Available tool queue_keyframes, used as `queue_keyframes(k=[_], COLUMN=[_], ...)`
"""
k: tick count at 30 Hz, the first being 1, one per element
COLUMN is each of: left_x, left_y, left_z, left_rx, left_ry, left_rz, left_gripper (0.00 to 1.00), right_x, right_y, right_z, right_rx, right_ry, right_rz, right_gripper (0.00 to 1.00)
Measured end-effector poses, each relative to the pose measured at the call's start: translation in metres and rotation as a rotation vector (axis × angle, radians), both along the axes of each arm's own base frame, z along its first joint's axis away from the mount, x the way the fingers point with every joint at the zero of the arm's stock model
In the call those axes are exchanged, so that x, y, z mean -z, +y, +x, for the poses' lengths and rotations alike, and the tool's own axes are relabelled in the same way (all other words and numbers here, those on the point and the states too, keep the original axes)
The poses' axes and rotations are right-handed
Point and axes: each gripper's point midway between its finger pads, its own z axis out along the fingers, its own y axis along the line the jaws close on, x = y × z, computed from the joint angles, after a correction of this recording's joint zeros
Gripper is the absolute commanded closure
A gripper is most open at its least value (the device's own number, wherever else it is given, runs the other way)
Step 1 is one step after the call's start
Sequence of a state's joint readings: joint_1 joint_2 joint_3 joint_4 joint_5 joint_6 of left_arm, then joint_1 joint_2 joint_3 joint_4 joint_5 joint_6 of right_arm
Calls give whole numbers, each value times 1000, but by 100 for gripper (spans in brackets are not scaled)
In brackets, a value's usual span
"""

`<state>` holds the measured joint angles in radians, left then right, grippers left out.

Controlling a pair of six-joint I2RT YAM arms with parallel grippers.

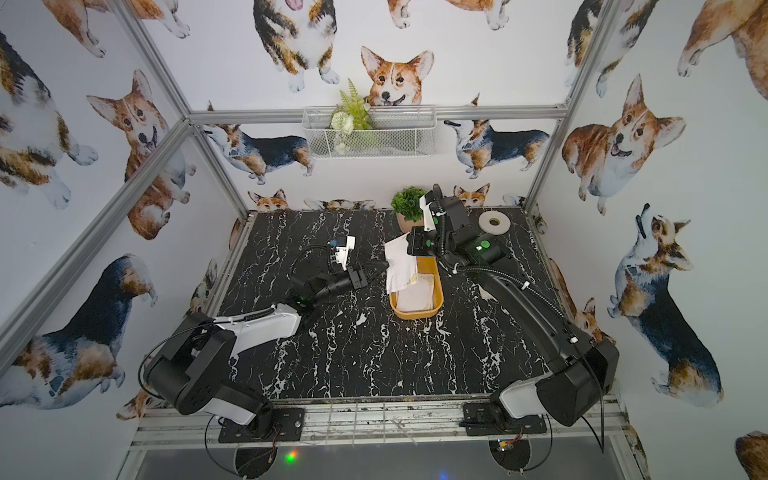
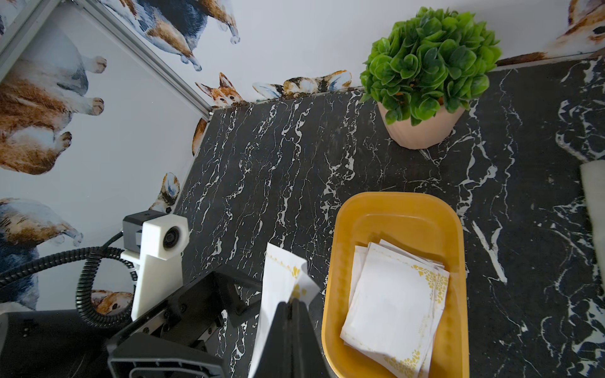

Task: Take out the stationery paper from the storage box
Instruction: Pick up the stationery paper from the storage box.

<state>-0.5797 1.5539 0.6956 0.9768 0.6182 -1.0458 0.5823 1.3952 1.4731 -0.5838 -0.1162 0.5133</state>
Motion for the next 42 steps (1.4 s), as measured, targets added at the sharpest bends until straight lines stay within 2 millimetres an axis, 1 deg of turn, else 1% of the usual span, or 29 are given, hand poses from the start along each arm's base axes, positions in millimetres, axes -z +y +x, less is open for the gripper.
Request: queue_keyframes(k=[2, 5, 7, 8, 9, 11, 12, 13, 15, 16, 18, 19, 20, 21, 23, 24, 26, 27, 29, 30, 31, 33, 35, 37, 38, 40, 42], left_x=[-1, -5, -10, -11, -13, -18, -20, -22, -30, -35, -44, -45, -46, -48, -52, -54, -55, -54, -55, -56, -56, -52, -49, -47, -46, -43, -42], left_y=[-11, -22, -28, -29, -31, -31, -31, -30, -28, -26, -23, -21, -20, -18, -13, -11, -5, -2, 6, 9, 11, 14, 17, 18, 19, 19, 19], left_z=[0, 0, 0, -1, -3, -5, -5, -7, -10, -13, -17, -19, -22, -24, -30, -33, -40, -43, -51, -53, -56, -59, -61, -62, -63, -64, -64], left_rx=[21, 47, 68, 75, 87, 97, 98, 100, 100, 100, 94, 91, 89, 88, 85, 83, 81, 76, 68, 67, 64, 65, 66, 66, 67, 70, 71], left_ry=[3, 8, 0, 1, -1, -15, -18, -23, -36, -47, -81, -84, -95, -99, -125, -141, -164, -173, -195, -210, -216, -214, -213, -213, -214, -210, -207], left_rz=[-21, -60, -87, -94, -103, -117, -119, -117, -113, -108, -97, -85, -66, -57, -21, -2, 41, 64, 110, 123, 140, 169, 196, 214, 220, 233, 239], left_gripper=[26, 48, 65, 75, 83, 96, 100, 100, 100, 100, 100, 100, 100, 100, 100, 100, 100, 100, 100, 100, 100, 100, 100, 100, 100, 100, 100], right_x=[0, 2, 5, 8, 11, 16, 17, 18, 18, 18, 15, 13, 10, 7, -1, -3, -5, -4, 3, 6, 9, 7, -5, -16, -21, -35, -42], right_y=[1, 1, 2, 1, 1, 0, 0, 0, -1, -2, -5, -7, -10, -13, -25, -31, -51, -60, -70, -66, -58, -41, -25, -14, -11, -2, 5], right_z=[0, 1, 1, 2, 2, 3, 3, 3, 4, 4, 4, 4, 3, 2, -1, -1, -2, -2, 0, 0, -2, -8, -13, -21, -24, -37, -49], right_rx=[2, 1, 2, 3, 7, 10, 11, 12, 16, 20, 26, 30, 36, 42, 56, 71, 108, 116, 127, 99, 56, -27, -126, -204, -230, -304, -352], right_ry=[2, 7, 13, 18, 23, 30, 32, 32, 31, 27, 11, 5, -8, -18, -47, -52, -58, -51, -28, -9, 12, 38, 33, 24, 18, -7, -20], right_rz=[6, 5, 0, -4, -11, -19, -22, -25, -28, -31, -42, -45, -52, -51, -50, -46, 2, 60, 157, 234, 303, 415, 529, 598, 615, 641, 645], right_gripper=[100, 100, 100, 100, 100, 100, 100, 100, 94, 85, 64, 54, 48, 46, 31, 28, 26, 26, 25, 25, 25, 25, 25, 25, 25, 25, 25])
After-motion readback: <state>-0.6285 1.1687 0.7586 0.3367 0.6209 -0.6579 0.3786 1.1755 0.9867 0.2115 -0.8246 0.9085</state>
